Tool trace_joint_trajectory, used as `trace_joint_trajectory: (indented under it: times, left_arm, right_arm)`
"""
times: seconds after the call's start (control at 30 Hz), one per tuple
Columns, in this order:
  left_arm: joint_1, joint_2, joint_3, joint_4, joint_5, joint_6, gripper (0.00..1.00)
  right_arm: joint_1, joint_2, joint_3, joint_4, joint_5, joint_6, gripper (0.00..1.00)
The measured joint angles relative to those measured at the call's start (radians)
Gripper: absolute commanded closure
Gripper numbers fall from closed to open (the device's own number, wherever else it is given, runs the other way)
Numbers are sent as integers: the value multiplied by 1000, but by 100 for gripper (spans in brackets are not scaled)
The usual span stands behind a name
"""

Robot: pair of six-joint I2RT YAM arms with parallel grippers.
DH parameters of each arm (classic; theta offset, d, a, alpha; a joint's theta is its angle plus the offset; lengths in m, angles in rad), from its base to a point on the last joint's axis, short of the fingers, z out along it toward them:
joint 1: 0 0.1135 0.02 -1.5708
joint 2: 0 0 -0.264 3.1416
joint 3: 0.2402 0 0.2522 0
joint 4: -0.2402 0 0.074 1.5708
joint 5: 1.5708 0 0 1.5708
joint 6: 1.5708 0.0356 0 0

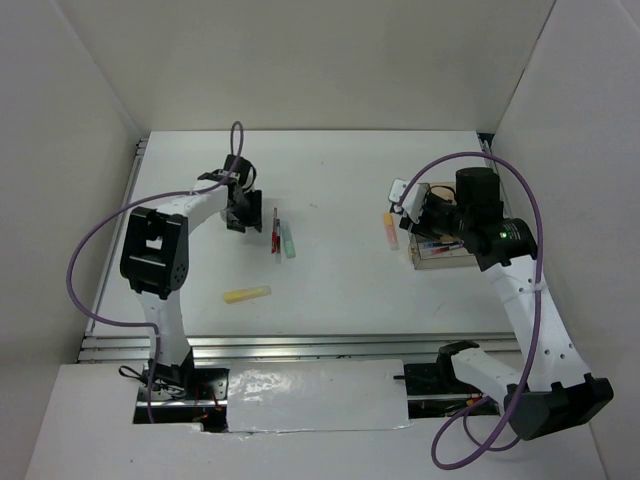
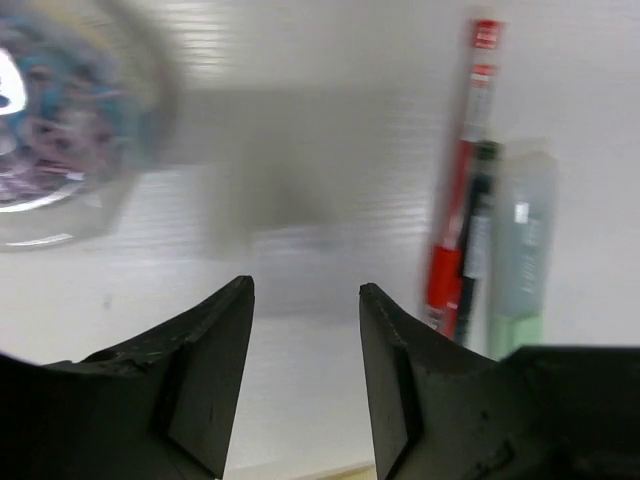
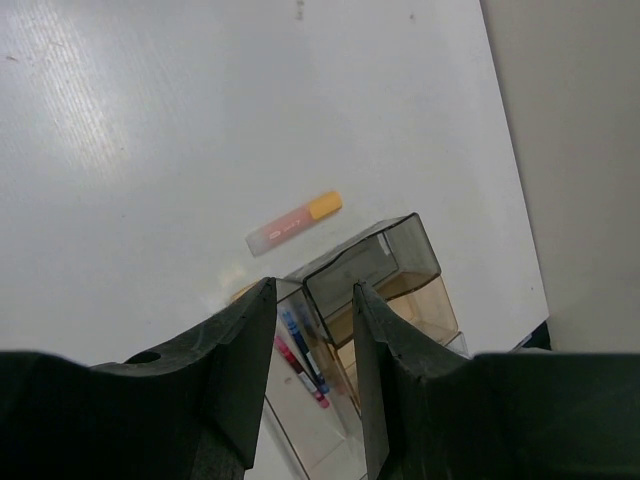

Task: Sort the stationery into containers
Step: Pick up the pen from the center of the board.

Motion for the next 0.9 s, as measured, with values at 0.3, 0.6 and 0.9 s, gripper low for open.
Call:
trace_joint_trajectory:
  times: [0.3,0.6,0.9]
  left_arm:
    - [-152,57,206,5,-77,17,41]
    - [-132,177,275,7,-137,18,42]
    - [-132,241,321,6,-150,18,48]
  right_arm:
    - [7,0,-2,10,3,61,57]
    - [7,-7,-24,17,4,84,57]
    - [13,-7,-33,21,7,96,57]
